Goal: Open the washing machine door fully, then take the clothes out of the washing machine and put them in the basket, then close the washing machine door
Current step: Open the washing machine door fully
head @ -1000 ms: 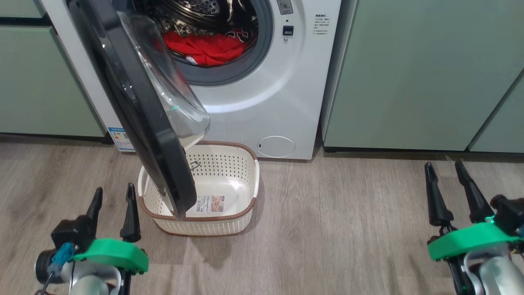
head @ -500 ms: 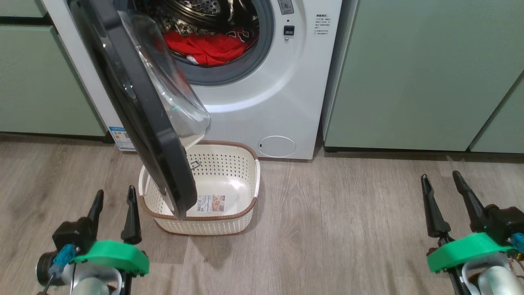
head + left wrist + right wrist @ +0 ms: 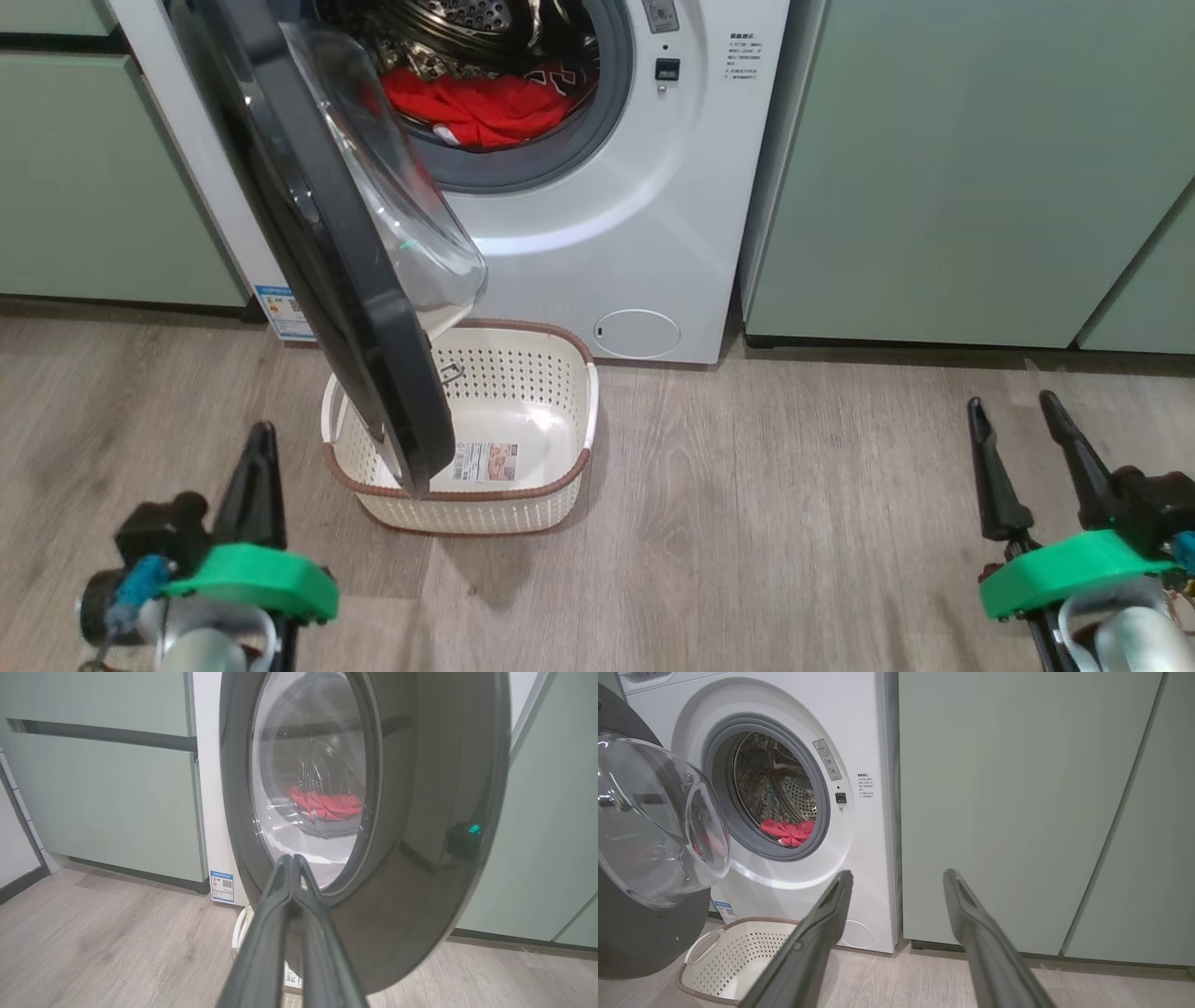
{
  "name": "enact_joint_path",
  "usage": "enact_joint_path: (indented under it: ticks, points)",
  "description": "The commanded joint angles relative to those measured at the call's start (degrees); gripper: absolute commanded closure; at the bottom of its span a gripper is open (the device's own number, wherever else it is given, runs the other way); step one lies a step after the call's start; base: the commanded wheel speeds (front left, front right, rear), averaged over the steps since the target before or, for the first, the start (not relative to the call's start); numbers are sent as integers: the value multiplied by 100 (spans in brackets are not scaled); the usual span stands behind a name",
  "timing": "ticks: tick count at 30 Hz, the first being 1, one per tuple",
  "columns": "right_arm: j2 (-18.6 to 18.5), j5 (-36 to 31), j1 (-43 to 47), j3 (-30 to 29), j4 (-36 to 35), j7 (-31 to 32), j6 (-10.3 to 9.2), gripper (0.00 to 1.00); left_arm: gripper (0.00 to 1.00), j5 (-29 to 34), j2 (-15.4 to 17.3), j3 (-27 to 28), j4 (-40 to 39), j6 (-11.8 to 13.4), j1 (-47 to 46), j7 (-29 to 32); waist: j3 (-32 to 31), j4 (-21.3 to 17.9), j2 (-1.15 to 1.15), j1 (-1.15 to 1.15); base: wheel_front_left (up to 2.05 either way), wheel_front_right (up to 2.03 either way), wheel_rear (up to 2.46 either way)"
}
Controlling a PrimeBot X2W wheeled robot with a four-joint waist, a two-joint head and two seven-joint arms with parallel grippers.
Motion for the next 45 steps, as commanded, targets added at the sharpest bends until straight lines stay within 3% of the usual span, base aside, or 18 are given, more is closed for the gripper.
enact_joint_path:
  ticks: [1, 7, 13, 20, 27, 32, 37, 41, 45]
  points:
    - [-27, -64, -90, 46, -138, -43, -4, 0, 100, -60, 73, 278, -337, -27, -313, -37, 2, 0, 0, 0, 0, 0, 0]
    - [-4, -78, -75, -38, -97, -43, -4, 0, 100, -469, 72, 746, -1118, 134, -860, -37, 3, 48, 0, 0, 0, 0, 0]
    - [10, -78, -56, -117, -87, -43, -4, 0, 100, -727, 72, 560, -1817, 251, -1554, -37, -15, 91, 0, 0, 0, 0, 0]
    - [11, -75, -41, -103, -66, -43, -4, 0, 100, -947, 71, -740, -2795, 392, -2439, 347, -33, 72, 0, 0, 0, 0, 0]
    - [-13, -63, -43, -66, -78, -44, -4, 0, 100, -1077, 71, -2678, -3320, 656, -2624, 841, 19, 16, 0, 0, 0, 0, 0]
    - [-15, -57, -98, -53, -96, -44, -4, 0, 100, -1043, 71, -3949, -2949, 796, -2347, 843, 111, -44, 0, 0, 0, 0, 0]
    - [-28, -26, -126, -31, -108, -44, -4, 0, 100, -1113, 71, -4827, -2163, 841, -1986, 597, 188, -89, 0, 0, 0, 0, 0]
    - [-27, -23, -131, -52, -121, -44, -4, 0, 100, -1209, 71, -5124, -1293, 916, -1757, 321, 241, -111, 0, 0, 0, 0, 0]
    - [-21, -18, -159, -31, -117, -44, -4, 0, 100, -1444, 71, -4898, -347, 1227, -1746, 77, 280, -142, 0, 0, 0, 0, 0]
